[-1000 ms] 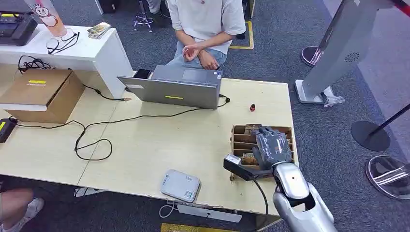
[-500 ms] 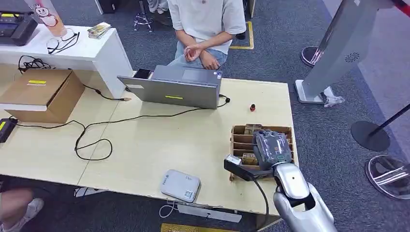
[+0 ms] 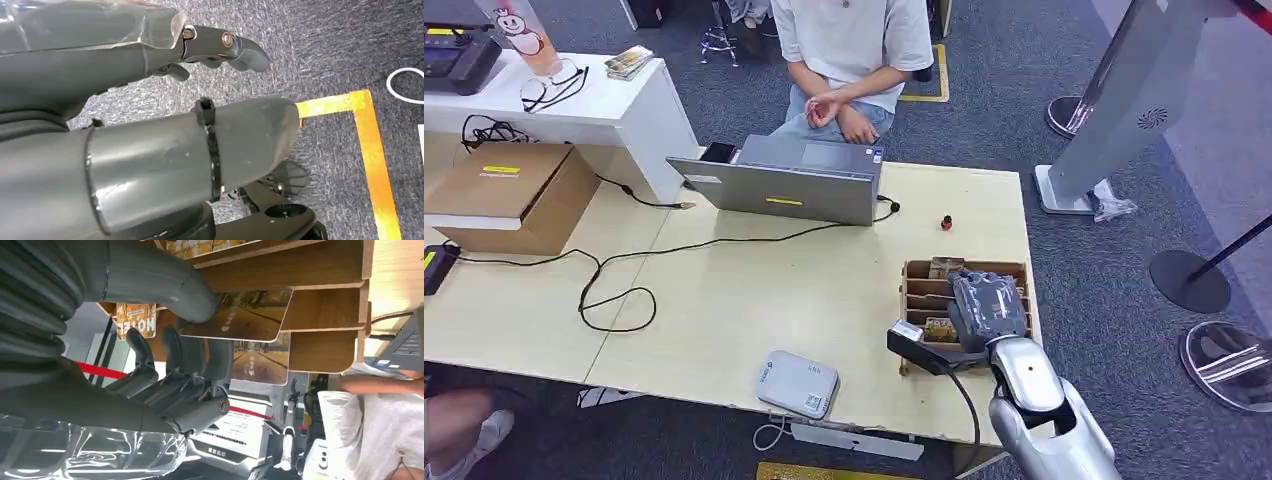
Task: Pass the card to the sensor for recognition and then transmit it.
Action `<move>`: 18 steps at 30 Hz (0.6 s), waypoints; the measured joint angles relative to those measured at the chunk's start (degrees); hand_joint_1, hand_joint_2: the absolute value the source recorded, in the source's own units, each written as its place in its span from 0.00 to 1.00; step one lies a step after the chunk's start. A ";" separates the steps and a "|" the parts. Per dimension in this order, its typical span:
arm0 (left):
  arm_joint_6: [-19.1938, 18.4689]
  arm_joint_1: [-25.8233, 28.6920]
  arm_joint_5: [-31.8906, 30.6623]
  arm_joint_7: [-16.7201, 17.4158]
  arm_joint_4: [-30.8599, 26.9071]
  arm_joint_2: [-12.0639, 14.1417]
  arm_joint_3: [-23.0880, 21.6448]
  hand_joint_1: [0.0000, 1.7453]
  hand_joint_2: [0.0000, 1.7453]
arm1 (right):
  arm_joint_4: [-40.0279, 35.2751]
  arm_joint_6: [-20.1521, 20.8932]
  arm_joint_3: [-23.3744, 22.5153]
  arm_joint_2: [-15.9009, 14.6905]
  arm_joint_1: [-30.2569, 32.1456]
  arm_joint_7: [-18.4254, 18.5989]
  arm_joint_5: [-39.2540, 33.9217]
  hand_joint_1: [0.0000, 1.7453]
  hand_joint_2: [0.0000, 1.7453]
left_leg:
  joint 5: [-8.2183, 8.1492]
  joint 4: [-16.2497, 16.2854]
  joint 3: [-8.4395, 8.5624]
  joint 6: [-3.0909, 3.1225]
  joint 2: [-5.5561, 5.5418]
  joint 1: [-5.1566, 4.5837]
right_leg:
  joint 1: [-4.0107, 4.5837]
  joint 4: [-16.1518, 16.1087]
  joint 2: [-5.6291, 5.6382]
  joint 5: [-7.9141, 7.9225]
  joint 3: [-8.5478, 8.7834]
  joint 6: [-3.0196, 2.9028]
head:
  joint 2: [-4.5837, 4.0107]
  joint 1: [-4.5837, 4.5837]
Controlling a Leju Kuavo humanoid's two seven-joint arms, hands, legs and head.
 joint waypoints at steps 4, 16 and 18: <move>0.00 0.00 -0.02 0.00 0.00 -0.02 0.00 0.00 0.00 | -0.02 -0.07 0.00 0.00 -0.01 -0.02 0.00 0.87 1.00 | 0.00 0.00 0.00 0.00 0.00 0.00 | 0.00 0.00 0.00 0.00 0.00 0.00 | 0.00 0.00; -0.02 0.00 -0.02 0.00 0.00 -0.04 0.00 0.00 0.00 | -0.04 -0.44 0.00 0.00 -0.03 -0.15 -0.04 0.92 1.00 | 0.00 0.00 0.00 0.00 0.00 0.00 | 0.00 0.00 0.00 0.00 0.00 0.00 | 0.00 0.00; 0.00 0.01 -0.02 -0.02 0.00 -0.04 0.00 0.00 0.00 | -0.37 -0.72 0.00 0.00 -0.04 -0.15 -0.28 0.96 1.00 | 0.00 0.00 0.00 0.00 0.00 0.00 | 0.00 0.00 0.00 0.00 0.00 0.00 | 0.00 0.00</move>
